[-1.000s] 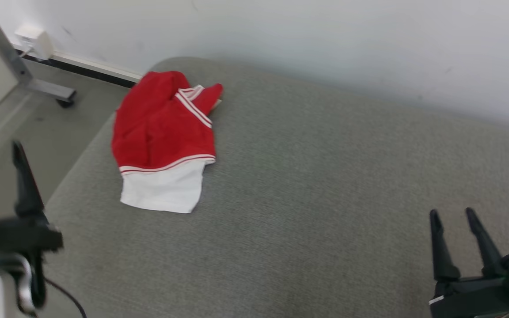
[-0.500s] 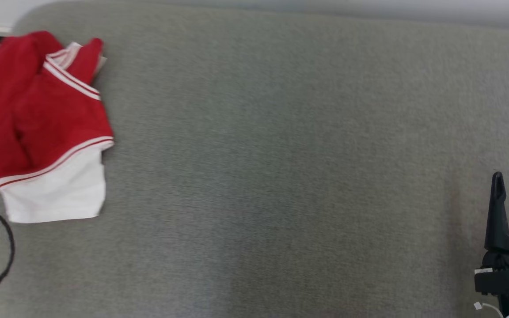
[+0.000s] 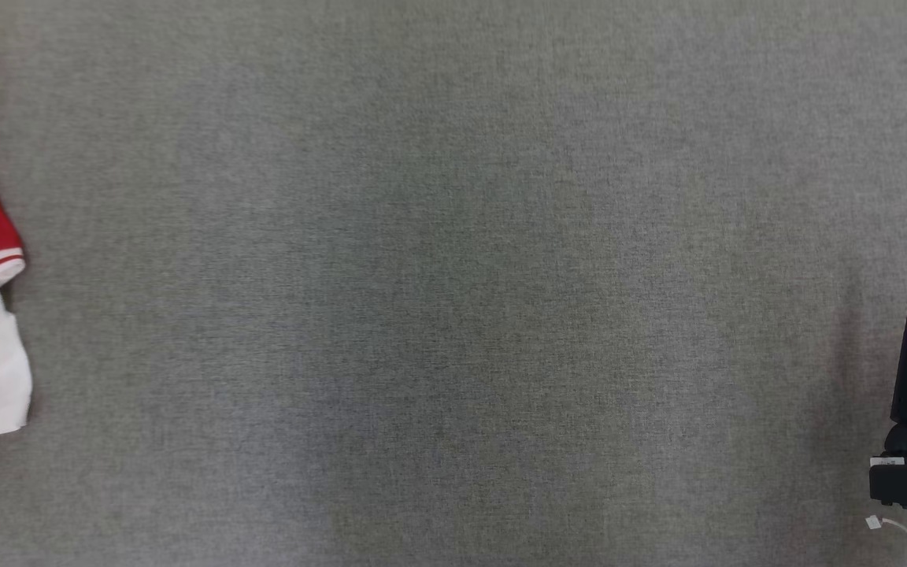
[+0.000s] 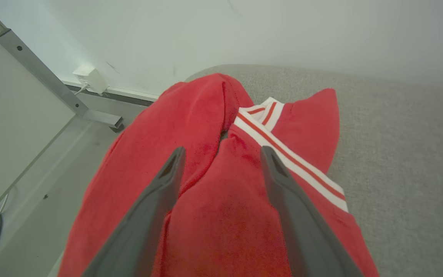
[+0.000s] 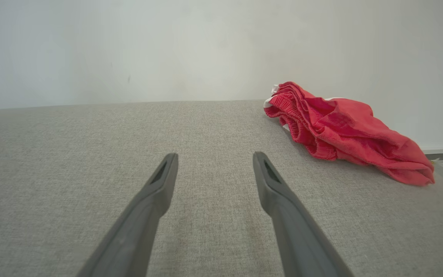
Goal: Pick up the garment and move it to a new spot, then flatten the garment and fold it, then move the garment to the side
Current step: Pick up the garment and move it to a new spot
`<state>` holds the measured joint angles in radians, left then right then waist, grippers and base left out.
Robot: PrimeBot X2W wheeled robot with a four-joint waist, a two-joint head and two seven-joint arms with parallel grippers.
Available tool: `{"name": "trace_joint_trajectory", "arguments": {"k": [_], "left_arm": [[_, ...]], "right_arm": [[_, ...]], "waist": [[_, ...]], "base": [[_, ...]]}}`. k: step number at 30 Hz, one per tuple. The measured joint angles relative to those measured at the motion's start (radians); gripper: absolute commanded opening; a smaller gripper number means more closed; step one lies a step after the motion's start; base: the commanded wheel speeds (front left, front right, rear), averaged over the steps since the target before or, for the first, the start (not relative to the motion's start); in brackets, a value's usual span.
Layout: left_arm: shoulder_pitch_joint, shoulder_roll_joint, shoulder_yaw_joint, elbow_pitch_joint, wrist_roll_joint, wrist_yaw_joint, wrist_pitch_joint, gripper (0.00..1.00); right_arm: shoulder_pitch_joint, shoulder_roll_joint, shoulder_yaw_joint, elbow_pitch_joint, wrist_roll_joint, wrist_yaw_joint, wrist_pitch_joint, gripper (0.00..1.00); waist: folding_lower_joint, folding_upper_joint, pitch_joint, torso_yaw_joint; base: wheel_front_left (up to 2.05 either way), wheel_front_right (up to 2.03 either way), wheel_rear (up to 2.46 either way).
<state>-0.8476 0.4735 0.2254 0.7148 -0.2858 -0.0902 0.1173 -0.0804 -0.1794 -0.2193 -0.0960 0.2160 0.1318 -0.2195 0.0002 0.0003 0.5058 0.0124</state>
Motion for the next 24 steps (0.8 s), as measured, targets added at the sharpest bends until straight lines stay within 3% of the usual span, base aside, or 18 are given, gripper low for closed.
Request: {"name": "trace_joint_trajectory", "arguments": {"k": [9,10,11,12,13,24], "left_arm": [[-0.040,0.012,-0.014,0.136,-0.053,-0.016,0.176,1.00],[-0.043,0.013,-0.016,0.149,-0.054,-0.017,0.190,0.77],[-0.044,0.012,-0.019,0.159,-0.058,-0.017,0.199,0.40],[-0.045,0.012,-0.023,0.166,-0.058,-0.017,0.200,0.11],[-0.046,0.012,-0.030,0.171,-0.056,-0.018,0.199,0.00],[-0.116,0.040,-0.085,0.040,0.014,-0.016,-0.167,0.00]], "right_arm": [[-0.011,-0.003,0.010,-0.015,-0.007,0.000,0.013,1.00],[-0.015,-0.004,0.012,-0.014,-0.007,0.000,0.014,1.00],[-0.019,-0.005,0.014,-0.012,-0.007,0.000,0.014,1.00],[-0.021,-0.006,0.019,-0.011,-0.007,0.000,0.015,1.00],[-0.022,-0.006,0.025,-0.008,-0.007,0.000,0.016,1.00],[-0.030,0.027,0.061,0.070,0.004,0.000,-0.010,1.00]], "waist": [[-0.0001,-0.0001,0.024,-0.009],[-0.0001,-0.0001,0.022,-0.009],[-0.0002,-0.0001,0.020,-0.009],[-0.0002,-0.0001,0.017,-0.009],[-0.0002,-0.0001,0.013,-0.009],[-0.0002,-0.0002,-0.073,-0.008]], "base": [[0.00,0.00,0.00],[0.00,0.00,0.00],[0.00,0.00,0.00],[0.00,0.00,0.00],[0.00,0.00,0.00],[0.00,0.00,0.00]]}}
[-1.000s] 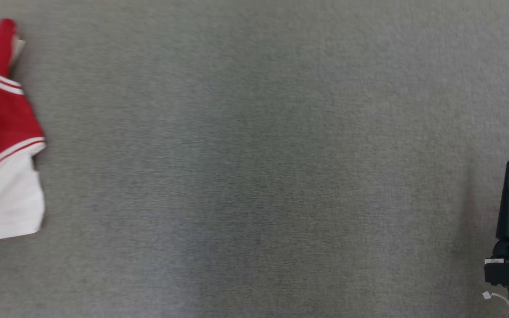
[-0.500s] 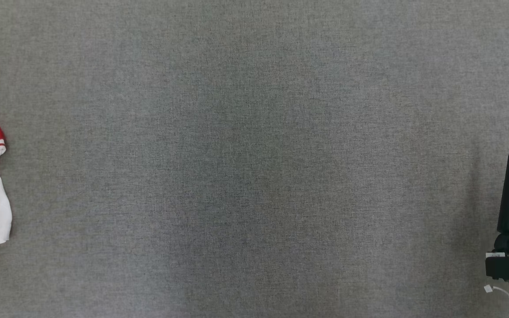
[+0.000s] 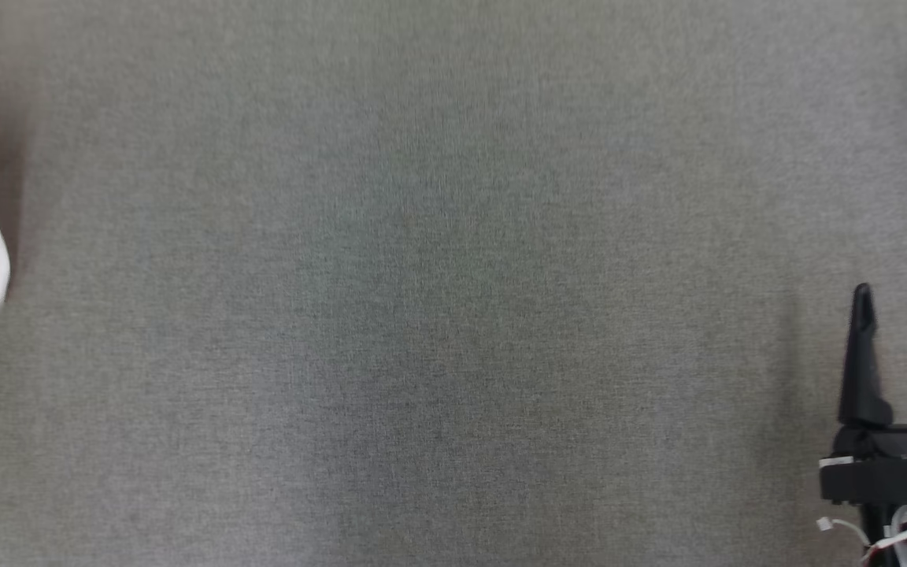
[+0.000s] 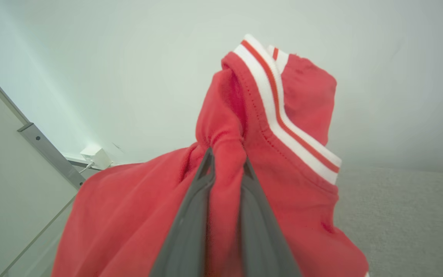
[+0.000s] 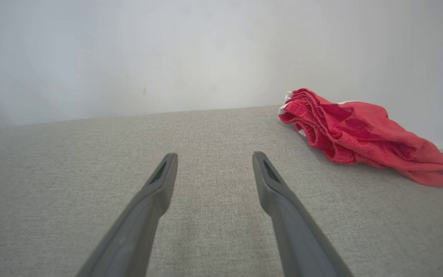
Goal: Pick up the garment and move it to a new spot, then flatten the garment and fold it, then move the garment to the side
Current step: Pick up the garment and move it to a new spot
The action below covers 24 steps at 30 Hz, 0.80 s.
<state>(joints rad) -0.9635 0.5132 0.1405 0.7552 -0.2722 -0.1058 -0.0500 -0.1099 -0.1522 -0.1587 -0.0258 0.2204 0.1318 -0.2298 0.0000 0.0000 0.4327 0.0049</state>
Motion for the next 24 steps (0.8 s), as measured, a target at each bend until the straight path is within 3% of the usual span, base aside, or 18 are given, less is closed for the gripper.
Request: {"name": "trace_joint_trajectory", "arguments": {"k": [5,13,20,24], "left_arm": [[-0.081,-0.027,-0.077,-0.138,0.026,-0.009,-0.031,0.00],[-0.163,-0.207,-0.253,-0.361,0.021,-0.018,0.070,0.00],[-0.154,-0.372,-0.382,-0.397,-0.023,-0.019,0.099,0.00],[-0.114,-0.421,-0.429,-0.391,-0.041,-0.019,0.085,0.00]], "right_arm": [[-0.005,0.027,0.021,0.055,0.009,0.000,-0.018,1.00],[-0.010,0.060,0.027,0.134,0.029,0.000,-0.031,1.00],[-0.009,0.083,0.016,0.138,0.035,0.000,-0.032,1.00],[-0.008,0.088,0.011,0.138,0.040,0.000,-0.032,1.00]], "waist": [[-0.0001,0.0000,-0.060,-0.006],[-0.0001,-0.0001,-0.140,-0.065],[-0.0001,-0.0001,-0.176,-0.160],[-0.0002,-0.0001,-0.188,-0.202]], "base": [[0.00,0.00,0.00],[0.00,0.00,0.00],[0.00,0.00,0.00],[0.00,0.00,0.00]]}}
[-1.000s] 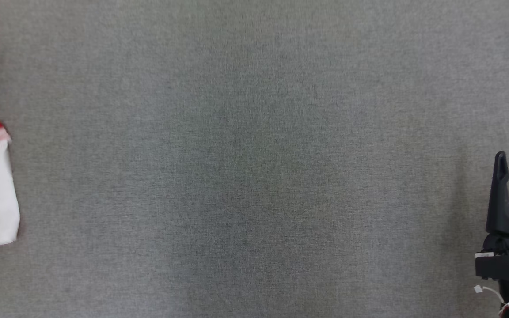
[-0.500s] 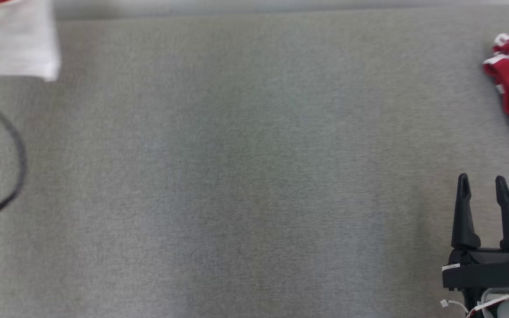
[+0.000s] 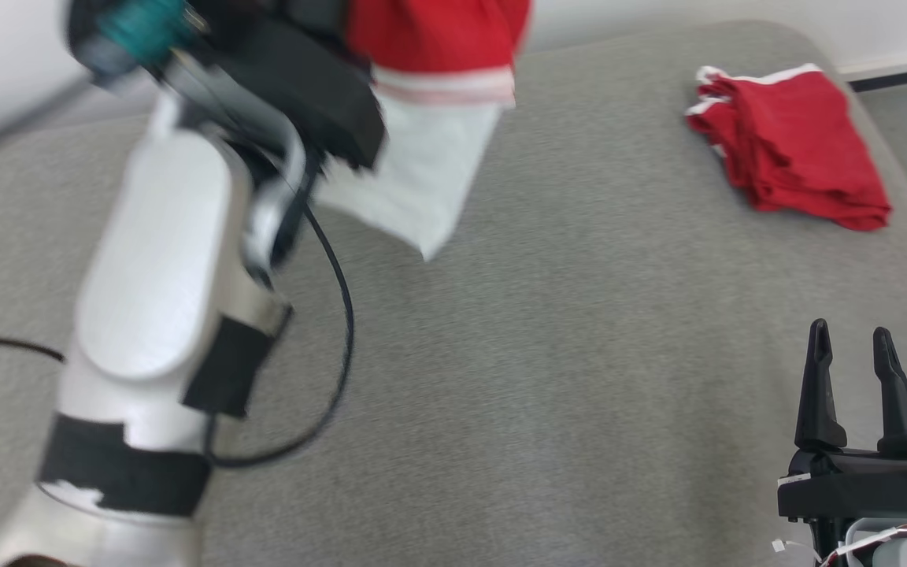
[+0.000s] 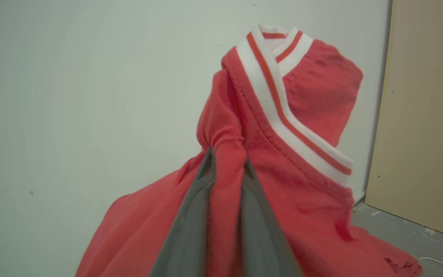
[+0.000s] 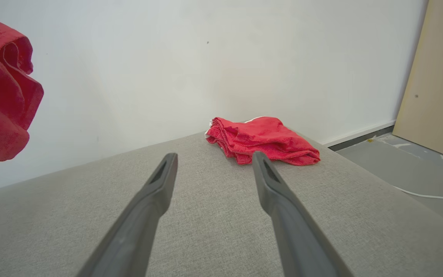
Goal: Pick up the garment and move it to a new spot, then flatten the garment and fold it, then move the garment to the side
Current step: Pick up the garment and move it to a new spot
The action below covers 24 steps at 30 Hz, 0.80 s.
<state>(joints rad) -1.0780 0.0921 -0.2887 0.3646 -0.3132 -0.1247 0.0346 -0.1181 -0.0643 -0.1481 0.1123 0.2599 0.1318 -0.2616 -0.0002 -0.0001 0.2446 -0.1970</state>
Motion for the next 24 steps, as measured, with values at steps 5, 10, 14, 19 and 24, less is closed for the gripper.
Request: {"name": "trace_joint_trajectory", "arguments": {"k": [5,10,14,19,24], "left_arm": [[0.128,-0.029,-0.072,0.030,-0.036,0.000,-0.038,0.00],[0.310,-0.037,-0.129,0.100,-0.052,0.021,-0.114,0.00],[0.428,-0.038,-0.152,0.157,-0.052,0.046,-0.188,0.00],[0.509,-0.035,-0.188,0.236,-0.041,0.045,-0.245,1.00],[0.504,-0.037,-0.189,0.200,-0.036,0.042,-0.290,1.00]], "right_arm": [[0.004,0.006,0.002,0.000,0.002,0.000,0.000,1.00],[0.016,0.009,0.004,0.003,0.002,0.000,0.000,1.00],[0.012,0.011,0.028,0.007,0.002,0.000,0.000,1.00],[-0.008,0.012,0.053,0.012,0.002,0.000,0.000,1.00],[-0.002,0.010,0.061,0.011,-0.007,0.000,0.000,1.00]], "waist": [[0.0001,0.0000,-0.014,-0.058],[0.0001,0.0001,-0.028,-0.086],[0.0001,0.0000,-0.030,-0.089],[0.0003,0.0001,-0.027,-0.078],[0.0003,0.0000,-0.046,-0.036]], "base": [[0.00,0.00,0.00],[0.00,0.00,0.00],[0.00,0.00,0.00],[0.00,0.00,0.00],[0.00,0.00,0.00]]}}
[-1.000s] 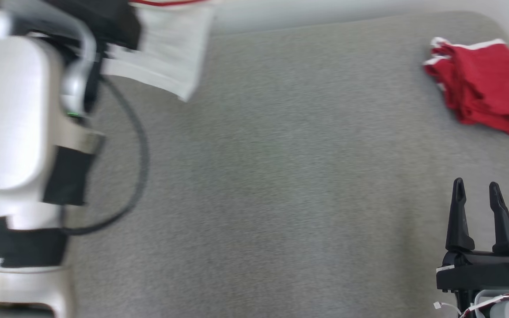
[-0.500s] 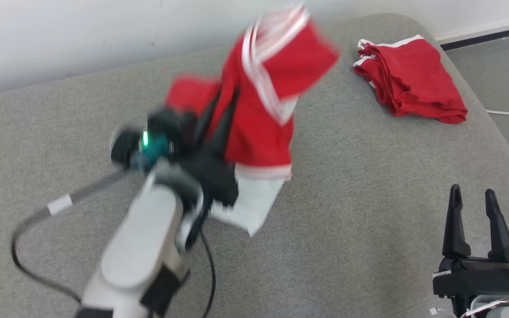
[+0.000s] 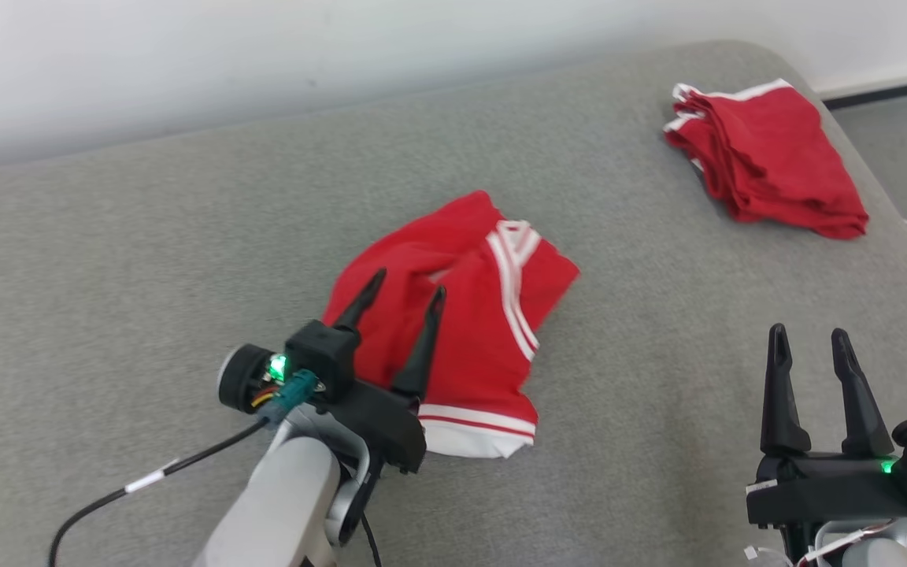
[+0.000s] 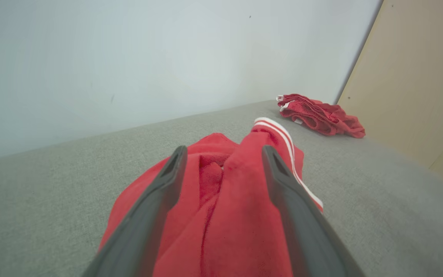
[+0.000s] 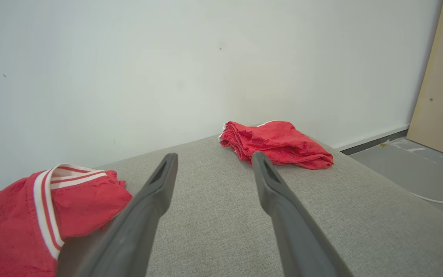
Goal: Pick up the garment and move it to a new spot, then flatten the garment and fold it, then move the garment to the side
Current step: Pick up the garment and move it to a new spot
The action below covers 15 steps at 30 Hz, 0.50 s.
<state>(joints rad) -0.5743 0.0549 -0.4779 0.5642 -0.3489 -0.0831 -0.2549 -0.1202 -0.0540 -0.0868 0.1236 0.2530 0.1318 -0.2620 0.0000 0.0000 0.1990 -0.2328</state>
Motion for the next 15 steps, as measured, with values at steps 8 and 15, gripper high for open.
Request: {"name": "trace_joint_trajectory", "arguments": {"k": [8,15], "left_arm": [[0.101,0.094,0.139,-0.219,0.038,0.045,-0.007,1.00],[0.302,0.168,0.269,-0.349,0.044,0.082,-0.008,1.00]], "right_arm": [[0.039,-0.017,0.029,0.004,-0.001,0.000,-0.001,1.00],[0.065,-0.028,0.044,0.007,-0.001,0.000,-0.001,1.00]], "waist": [[-0.0001,-0.0001,-0.060,0.079],[-0.0002,0.0000,-0.110,0.157]], "base": [[0.00,0.00,0.00],[0.00,0.00,0.00]]}}
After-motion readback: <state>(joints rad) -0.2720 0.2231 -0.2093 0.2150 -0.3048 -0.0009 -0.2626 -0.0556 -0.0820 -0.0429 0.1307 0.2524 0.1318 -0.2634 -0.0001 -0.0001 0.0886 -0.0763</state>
